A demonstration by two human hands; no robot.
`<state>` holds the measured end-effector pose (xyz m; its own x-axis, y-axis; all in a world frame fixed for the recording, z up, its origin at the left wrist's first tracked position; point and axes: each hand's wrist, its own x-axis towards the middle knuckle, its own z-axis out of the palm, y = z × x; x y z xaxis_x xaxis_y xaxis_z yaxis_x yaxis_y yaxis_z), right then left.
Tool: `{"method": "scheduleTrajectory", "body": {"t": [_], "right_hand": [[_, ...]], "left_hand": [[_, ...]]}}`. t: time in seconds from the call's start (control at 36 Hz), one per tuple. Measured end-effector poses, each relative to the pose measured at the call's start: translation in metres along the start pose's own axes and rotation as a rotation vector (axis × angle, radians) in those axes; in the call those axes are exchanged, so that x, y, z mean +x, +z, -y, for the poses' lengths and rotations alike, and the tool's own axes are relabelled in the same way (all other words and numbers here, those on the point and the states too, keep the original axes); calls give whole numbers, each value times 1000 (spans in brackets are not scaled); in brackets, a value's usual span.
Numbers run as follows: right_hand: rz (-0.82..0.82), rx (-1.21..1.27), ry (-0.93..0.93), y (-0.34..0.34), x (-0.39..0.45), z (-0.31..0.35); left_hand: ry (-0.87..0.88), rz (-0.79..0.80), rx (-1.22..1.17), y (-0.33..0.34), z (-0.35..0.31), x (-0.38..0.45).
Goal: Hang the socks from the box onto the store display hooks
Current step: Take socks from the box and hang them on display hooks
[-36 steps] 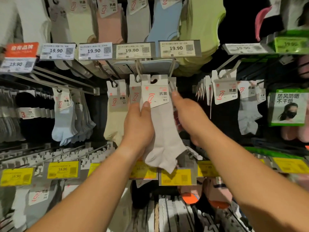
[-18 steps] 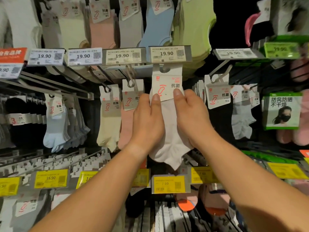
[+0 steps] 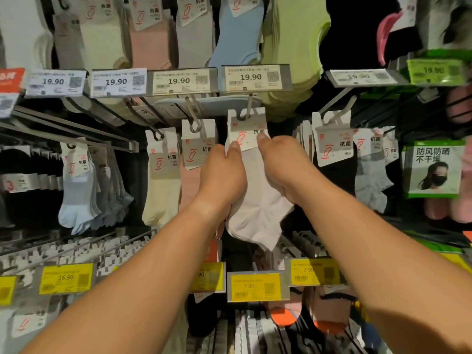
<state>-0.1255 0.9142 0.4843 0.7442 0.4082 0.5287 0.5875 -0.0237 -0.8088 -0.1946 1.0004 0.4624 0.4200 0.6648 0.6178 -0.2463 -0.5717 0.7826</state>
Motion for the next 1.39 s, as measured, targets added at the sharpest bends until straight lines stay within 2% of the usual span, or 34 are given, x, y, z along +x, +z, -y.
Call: {"method": "scheduleTrajectory", "body": {"t": [0.14, 0.25, 0.33, 0.42, 0.56, 0.61, 0.67, 0.83, 0.92, 1.06, 1.22, 1.39], "right_hand": [[10, -75, 136, 19, 25, -7], [10, -180, 195, 33, 38, -23], [26, -164, 246, 46, 37, -41], [65, -221, 293, 50, 34, -53], [154, -408, 318, 46, 25, -54], [178, -486, 324, 44, 15, -53], [176, -560, 313, 41, -1, -49], [-22, -655, 210, 28, -59, -28], [-137, -676, 234, 10, -100, -22], [-293, -734, 446, -30, -189, -25], [-442, -864, 750, -111, -342, -24], [-609, -921, 1084, -196, -500, -16]], "left_hand": [[-23, 39, 214, 10, 12, 20], [-114, 173, 438, 23, 25, 35], [-178, 277, 589, 27, 33, 39], [-184, 405, 743, 26, 35, 33], [-115, 625, 1004, 17, 30, 26], [-58, 638, 1090, 13, 30, 23], [34, 583, 1143, 7, 27, 15], [326, 469, 1011, -18, 14, -16], [418, 520, 858, -23, 5, -47], [494, 751, 702, -12, -9, -121], [568, 1121, 508, 22, -42, -248], [643, 1385, 335, 39, -91, -384]]}}
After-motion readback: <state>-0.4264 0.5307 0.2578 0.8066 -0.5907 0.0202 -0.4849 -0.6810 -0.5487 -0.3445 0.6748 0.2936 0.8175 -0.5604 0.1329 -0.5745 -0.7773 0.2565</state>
